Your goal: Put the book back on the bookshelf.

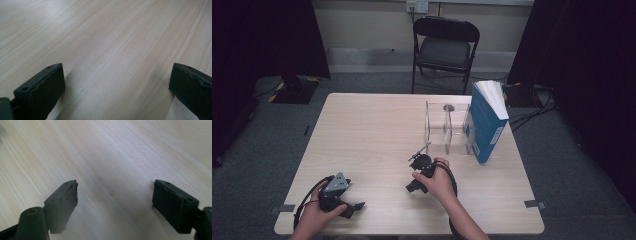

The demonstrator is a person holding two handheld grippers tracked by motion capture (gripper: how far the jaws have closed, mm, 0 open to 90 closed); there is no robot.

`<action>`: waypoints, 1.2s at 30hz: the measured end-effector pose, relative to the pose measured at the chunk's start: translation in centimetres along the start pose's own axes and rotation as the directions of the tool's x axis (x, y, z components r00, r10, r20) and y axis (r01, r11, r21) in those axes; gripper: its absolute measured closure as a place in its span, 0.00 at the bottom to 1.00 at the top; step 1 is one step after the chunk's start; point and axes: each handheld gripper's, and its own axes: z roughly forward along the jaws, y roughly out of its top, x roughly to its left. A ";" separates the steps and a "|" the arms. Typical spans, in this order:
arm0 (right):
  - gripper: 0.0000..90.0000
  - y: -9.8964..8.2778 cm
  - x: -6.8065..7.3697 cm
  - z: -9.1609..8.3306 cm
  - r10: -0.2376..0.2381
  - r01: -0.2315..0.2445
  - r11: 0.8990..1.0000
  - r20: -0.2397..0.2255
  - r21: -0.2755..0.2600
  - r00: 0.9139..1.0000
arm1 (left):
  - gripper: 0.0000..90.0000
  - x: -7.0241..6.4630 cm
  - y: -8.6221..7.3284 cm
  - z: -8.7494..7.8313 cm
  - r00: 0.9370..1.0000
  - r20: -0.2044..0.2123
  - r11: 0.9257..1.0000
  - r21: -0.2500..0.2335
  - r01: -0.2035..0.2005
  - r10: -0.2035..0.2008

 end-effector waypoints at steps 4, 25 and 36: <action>0.19 0.1 0.3 0.2 -0.007 0.007 1.000 -0.009 -0.013 1.000 | 0.00 0.0 0.0 0.0 1.000 0.000 1.000 0.001 0.000 0.000; 0.10 -1.2 2.6 1.4 -0.131 0.146 0.984 0.151 -0.098 0.980 | 0.00 0.0 0.0 0.0 1.000 0.000 1.000 0.000 0.000 0.000; 0.10 -1.9 2.9 2.0 -0.099 0.131 0.969 0.156 -0.209 0.983 | 0.00 0.0 0.0 0.0 1.000 -0.001 1.000 0.003 -0.001 0.001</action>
